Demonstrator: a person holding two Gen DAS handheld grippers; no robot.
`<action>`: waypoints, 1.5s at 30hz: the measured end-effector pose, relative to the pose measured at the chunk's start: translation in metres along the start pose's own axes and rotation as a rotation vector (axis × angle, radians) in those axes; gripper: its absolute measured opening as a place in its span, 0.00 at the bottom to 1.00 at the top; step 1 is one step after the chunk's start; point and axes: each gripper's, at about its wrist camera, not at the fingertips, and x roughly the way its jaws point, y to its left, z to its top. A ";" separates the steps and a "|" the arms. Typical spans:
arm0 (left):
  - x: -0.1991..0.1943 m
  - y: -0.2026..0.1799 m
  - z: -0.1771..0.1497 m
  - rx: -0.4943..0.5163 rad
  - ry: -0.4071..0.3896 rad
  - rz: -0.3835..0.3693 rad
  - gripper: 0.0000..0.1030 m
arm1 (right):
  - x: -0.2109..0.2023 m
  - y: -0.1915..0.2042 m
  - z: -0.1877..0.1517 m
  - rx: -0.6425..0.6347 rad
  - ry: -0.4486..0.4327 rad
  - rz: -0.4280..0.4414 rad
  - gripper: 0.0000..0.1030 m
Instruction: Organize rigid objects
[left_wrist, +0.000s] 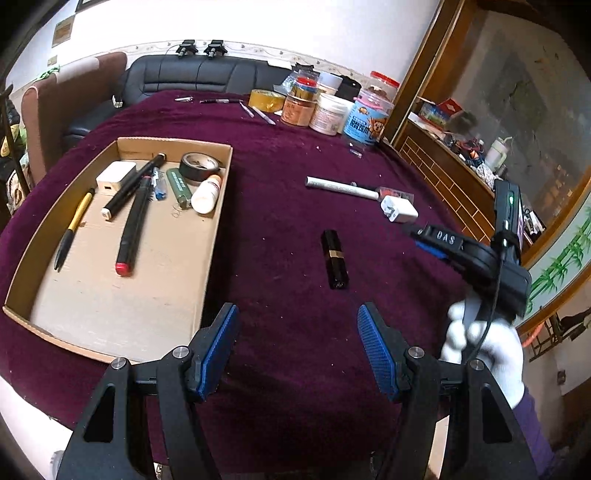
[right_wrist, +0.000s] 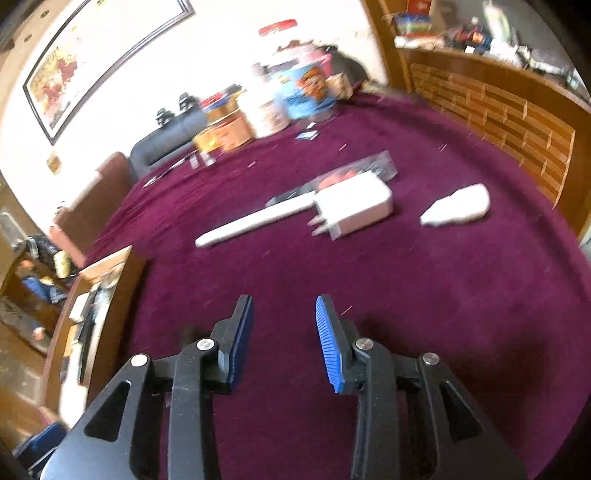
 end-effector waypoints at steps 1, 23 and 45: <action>0.002 -0.001 -0.001 -0.004 0.009 -0.003 0.59 | 0.002 -0.004 0.002 -0.001 -0.013 -0.015 0.31; 0.066 -0.057 0.015 0.054 0.185 -0.016 0.59 | -0.001 -0.053 0.002 0.172 -0.078 0.041 0.41; 0.152 -0.064 0.056 0.153 0.146 0.183 0.58 | 0.023 -0.134 0.091 0.258 -0.158 -0.026 0.62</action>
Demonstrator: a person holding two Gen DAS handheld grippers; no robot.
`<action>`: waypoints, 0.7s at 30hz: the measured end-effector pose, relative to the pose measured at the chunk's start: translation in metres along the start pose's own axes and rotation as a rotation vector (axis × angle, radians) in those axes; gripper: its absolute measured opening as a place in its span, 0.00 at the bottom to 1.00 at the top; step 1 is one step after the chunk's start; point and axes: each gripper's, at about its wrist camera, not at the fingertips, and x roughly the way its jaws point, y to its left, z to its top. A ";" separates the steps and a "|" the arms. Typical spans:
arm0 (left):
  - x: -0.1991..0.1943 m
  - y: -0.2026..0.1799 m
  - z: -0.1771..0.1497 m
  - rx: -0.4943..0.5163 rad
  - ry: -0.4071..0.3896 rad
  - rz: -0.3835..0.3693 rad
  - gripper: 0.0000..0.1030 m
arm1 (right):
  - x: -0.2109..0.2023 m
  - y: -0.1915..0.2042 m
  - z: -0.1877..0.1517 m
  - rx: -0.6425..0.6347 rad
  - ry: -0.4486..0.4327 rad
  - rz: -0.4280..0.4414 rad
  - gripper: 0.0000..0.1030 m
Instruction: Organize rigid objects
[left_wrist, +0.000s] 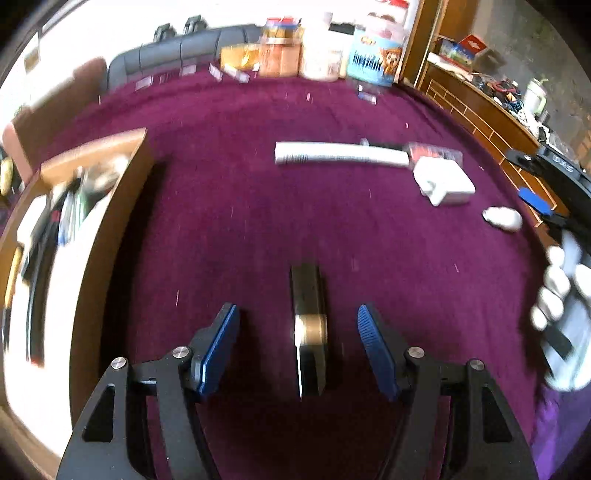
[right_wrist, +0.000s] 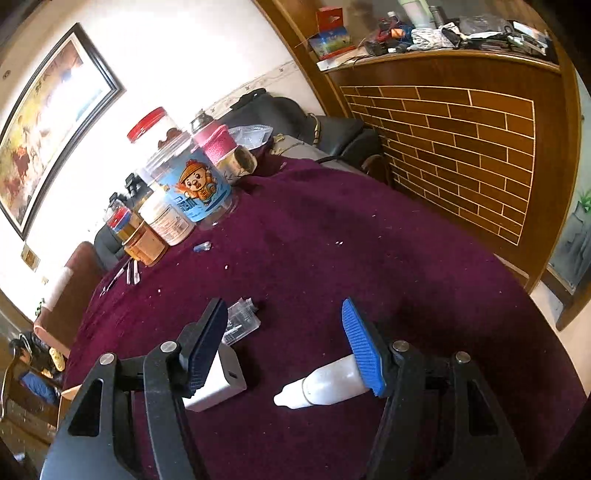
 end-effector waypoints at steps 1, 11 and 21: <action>0.005 -0.005 0.002 0.041 -0.004 0.016 0.46 | -0.002 0.001 0.000 -0.006 -0.010 -0.001 0.62; -0.019 -0.007 -0.005 0.109 -0.020 -0.013 0.13 | 0.011 0.008 -0.006 -0.079 0.024 -0.036 0.62; -0.029 0.026 -0.013 -0.013 -0.037 -0.145 0.13 | 0.013 0.016 -0.011 -0.130 0.041 -0.003 0.62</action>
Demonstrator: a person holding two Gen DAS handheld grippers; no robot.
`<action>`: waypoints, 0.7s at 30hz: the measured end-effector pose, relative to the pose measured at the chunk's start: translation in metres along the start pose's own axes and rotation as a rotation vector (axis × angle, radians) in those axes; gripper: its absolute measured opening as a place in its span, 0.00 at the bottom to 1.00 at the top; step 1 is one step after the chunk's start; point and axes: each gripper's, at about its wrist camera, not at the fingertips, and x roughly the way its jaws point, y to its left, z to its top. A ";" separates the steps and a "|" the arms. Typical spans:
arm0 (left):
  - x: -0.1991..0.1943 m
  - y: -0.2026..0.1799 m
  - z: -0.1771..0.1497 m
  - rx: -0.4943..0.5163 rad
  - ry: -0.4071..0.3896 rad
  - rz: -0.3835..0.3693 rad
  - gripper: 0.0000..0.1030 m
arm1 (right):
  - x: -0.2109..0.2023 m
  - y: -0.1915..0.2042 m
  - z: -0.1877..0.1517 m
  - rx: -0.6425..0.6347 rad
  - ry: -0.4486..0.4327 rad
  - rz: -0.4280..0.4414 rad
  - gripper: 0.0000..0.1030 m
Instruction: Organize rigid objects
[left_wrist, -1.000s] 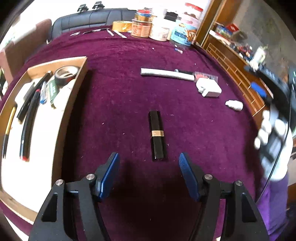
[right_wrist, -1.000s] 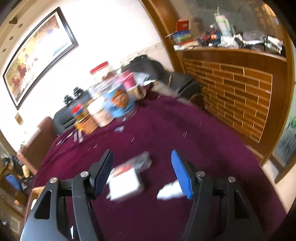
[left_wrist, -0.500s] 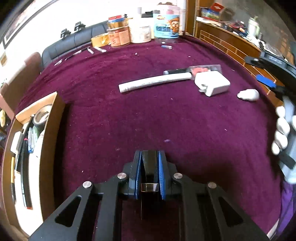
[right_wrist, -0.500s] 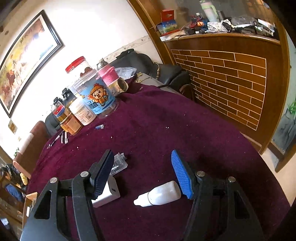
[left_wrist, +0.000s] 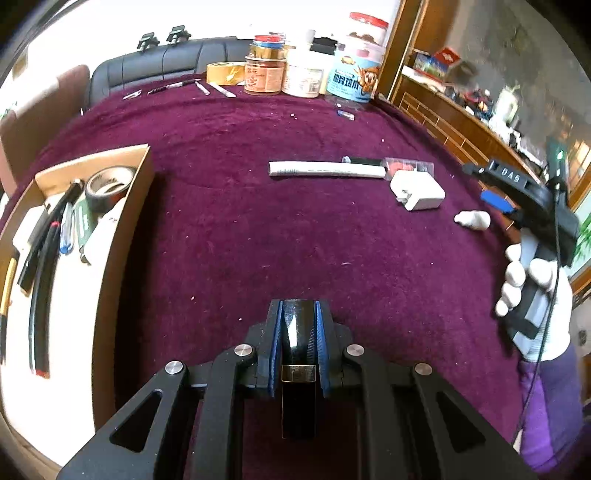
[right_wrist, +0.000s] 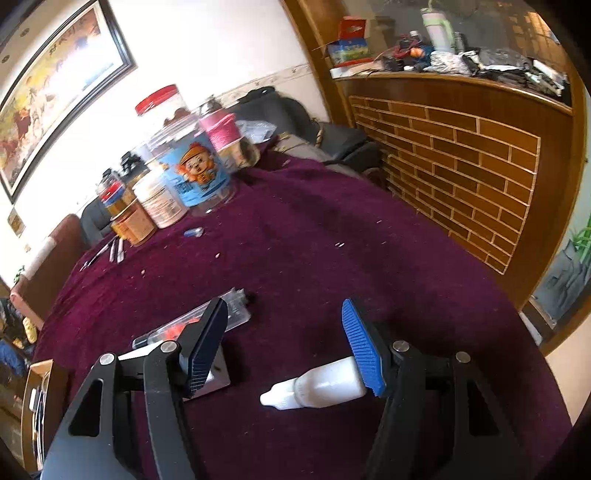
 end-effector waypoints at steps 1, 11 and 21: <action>-0.002 0.003 -0.001 -0.010 -0.005 -0.014 0.13 | 0.000 0.004 -0.001 -0.009 0.007 0.042 0.62; -0.031 0.026 -0.004 -0.037 -0.050 -0.106 0.13 | 0.023 0.078 -0.029 -0.299 0.201 -0.006 0.62; -0.052 0.061 -0.013 -0.102 -0.088 -0.132 0.13 | 0.047 0.113 -0.043 -0.514 0.271 -0.153 0.67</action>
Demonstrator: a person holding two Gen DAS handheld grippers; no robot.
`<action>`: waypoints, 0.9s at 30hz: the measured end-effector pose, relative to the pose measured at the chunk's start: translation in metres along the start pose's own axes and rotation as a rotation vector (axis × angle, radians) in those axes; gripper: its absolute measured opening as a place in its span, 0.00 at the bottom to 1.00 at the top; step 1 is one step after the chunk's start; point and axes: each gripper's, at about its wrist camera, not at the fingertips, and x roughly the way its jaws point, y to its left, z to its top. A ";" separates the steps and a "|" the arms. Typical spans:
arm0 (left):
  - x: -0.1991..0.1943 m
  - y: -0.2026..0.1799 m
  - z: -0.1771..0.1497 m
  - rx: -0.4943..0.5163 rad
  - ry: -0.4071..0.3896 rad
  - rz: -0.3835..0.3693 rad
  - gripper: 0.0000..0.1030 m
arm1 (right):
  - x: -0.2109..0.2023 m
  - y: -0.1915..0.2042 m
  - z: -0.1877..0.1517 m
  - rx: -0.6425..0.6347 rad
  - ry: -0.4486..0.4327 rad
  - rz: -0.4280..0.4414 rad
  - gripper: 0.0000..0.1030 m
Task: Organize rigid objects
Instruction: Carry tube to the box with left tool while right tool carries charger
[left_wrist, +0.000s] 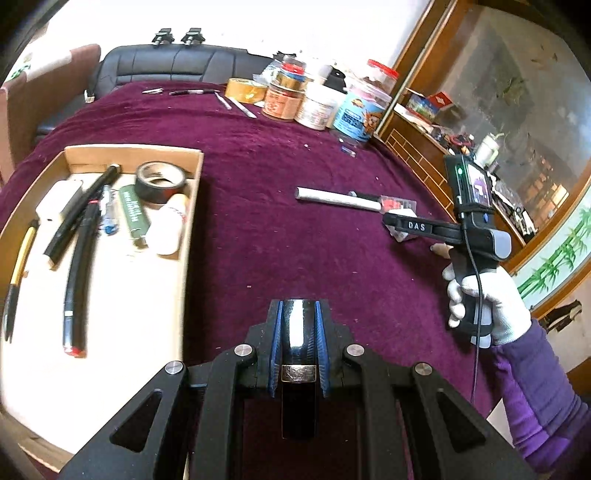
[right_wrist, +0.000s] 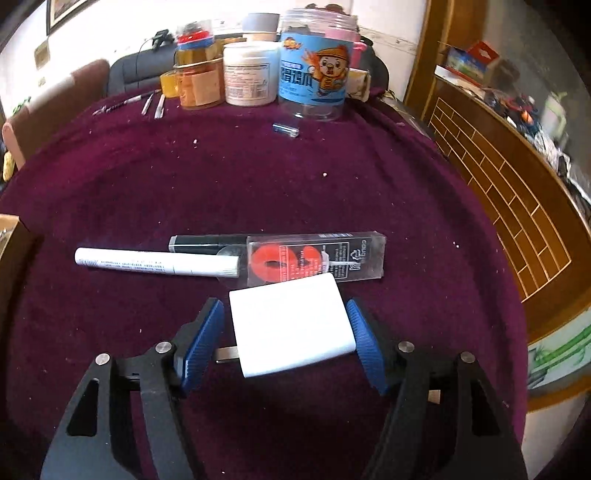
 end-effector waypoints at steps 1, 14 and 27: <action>-0.002 0.003 -0.001 -0.006 -0.006 0.001 0.13 | -0.002 0.000 -0.002 -0.008 0.002 -0.004 0.66; -0.038 0.042 -0.008 -0.094 -0.079 0.028 0.13 | -0.053 0.014 -0.019 0.065 -0.019 0.238 0.57; -0.055 0.141 -0.017 -0.243 -0.042 0.239 0.13 | -0.104 0.154 -0.021 -0.116 -0.013 0.599 0.58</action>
